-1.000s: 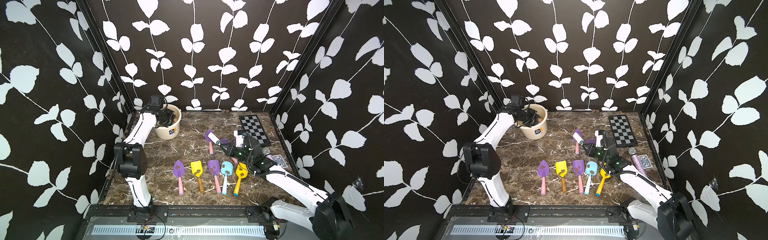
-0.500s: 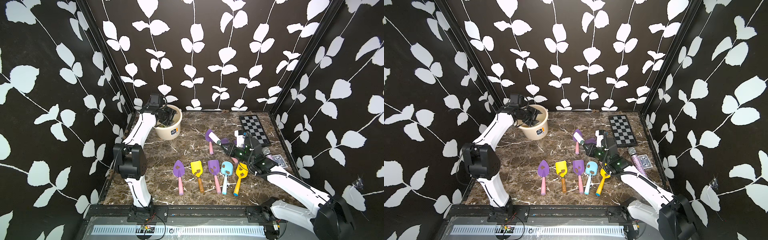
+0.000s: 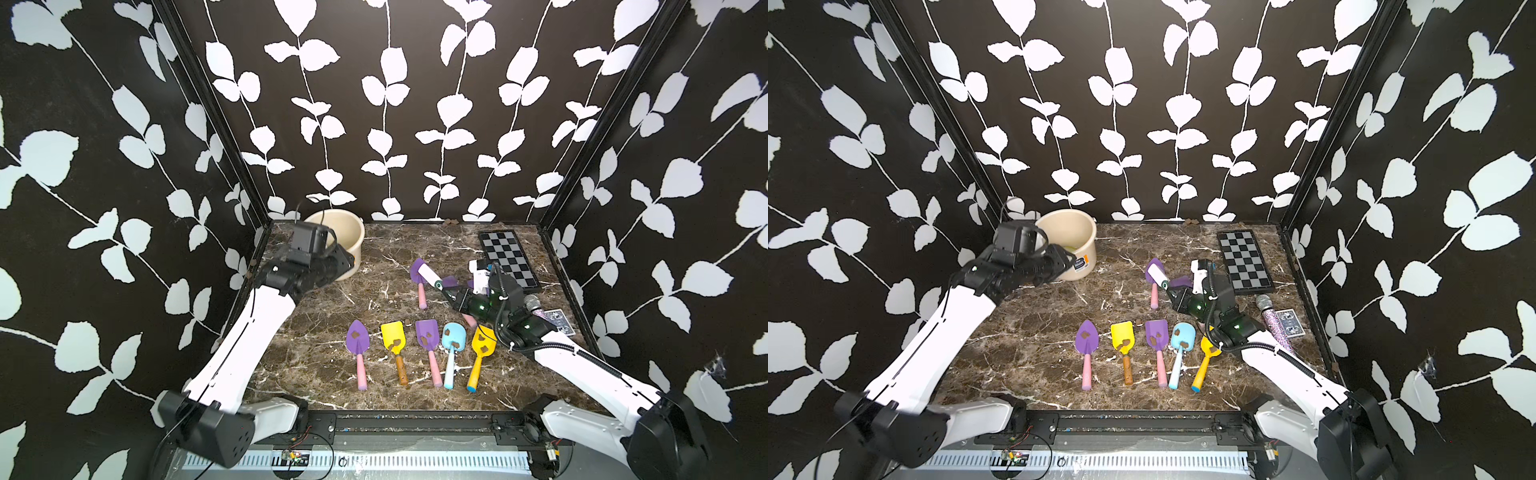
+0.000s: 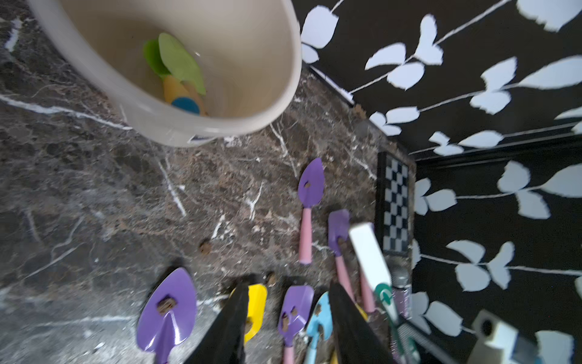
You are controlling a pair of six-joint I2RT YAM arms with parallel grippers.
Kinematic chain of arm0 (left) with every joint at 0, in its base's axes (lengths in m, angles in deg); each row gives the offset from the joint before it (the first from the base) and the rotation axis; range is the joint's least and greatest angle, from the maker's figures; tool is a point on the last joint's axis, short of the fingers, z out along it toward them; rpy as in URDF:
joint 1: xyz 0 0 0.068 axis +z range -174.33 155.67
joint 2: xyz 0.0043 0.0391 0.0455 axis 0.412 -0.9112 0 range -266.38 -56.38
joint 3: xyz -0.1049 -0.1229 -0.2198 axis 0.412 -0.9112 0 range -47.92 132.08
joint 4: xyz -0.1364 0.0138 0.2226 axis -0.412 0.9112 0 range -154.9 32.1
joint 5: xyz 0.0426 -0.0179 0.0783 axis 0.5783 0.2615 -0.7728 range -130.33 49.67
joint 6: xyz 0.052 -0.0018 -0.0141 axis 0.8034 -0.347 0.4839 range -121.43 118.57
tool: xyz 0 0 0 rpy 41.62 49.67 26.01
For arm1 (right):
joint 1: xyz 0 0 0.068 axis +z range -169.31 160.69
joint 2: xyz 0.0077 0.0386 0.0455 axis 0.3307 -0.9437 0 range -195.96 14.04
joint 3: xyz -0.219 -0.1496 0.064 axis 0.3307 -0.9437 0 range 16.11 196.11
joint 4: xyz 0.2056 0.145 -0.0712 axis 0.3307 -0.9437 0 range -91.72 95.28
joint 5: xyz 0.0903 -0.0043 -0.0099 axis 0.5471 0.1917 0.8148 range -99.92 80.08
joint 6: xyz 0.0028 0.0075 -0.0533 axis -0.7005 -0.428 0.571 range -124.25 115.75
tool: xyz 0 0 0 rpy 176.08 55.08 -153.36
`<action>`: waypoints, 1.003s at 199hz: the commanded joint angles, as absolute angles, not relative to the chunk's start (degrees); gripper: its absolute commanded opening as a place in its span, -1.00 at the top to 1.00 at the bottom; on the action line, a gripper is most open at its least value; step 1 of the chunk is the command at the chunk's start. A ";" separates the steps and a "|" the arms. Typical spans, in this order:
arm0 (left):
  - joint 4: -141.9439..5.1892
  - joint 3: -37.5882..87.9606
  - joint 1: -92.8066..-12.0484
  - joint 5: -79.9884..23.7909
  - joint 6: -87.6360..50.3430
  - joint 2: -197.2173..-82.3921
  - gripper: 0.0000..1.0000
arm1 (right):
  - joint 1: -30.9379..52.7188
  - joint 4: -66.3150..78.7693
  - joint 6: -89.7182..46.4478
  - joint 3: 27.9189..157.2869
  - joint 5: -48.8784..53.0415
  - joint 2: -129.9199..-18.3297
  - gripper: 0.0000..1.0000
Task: Brush the soil off the hand trowel and place it into the bucket
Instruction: Pick up the hand trowel from the center of the board.
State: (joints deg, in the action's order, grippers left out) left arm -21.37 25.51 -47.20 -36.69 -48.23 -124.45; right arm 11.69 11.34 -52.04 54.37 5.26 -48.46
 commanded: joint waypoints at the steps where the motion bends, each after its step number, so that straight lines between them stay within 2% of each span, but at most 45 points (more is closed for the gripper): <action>1: -13.93 21.63 -51.33 -43.47 -44.78 -120.62 0.13 | 11.89 13.16 -51.96 56.49 4.58 -47.66 1.00; 40: -8.08 12.77 -65.03 -47.76 -52.87 -115.04 0.12 | 11.88 13.26 -52.41 56.64 5.22 -47.62 1.00; 71: -15.77 -0.80 -76.07 -46.08 -65.06 -112.22 0.12 | 11.94 13.81 -53.36 56.28 5.35 -48.00 1.00; 101: -20.80 -7.87 -84.79 -47.93 -72.13 -115.38 0.09 | 11.91 13.11 -52.95 56.54 5.90 -47.97 1.00; 144: -23.35 -10.34 -88.42 -49.82 -73.58 -121.54 0.02 | 11.90 12.23 -52.77 56.35 5.52 -47.17 1.00; 200: -23.82 -14.15 -88.67 -52.76 -75.43 -125.01 -0.06 | 11.92 11.39 -52.41 56.38 4.87 -46.29 1.00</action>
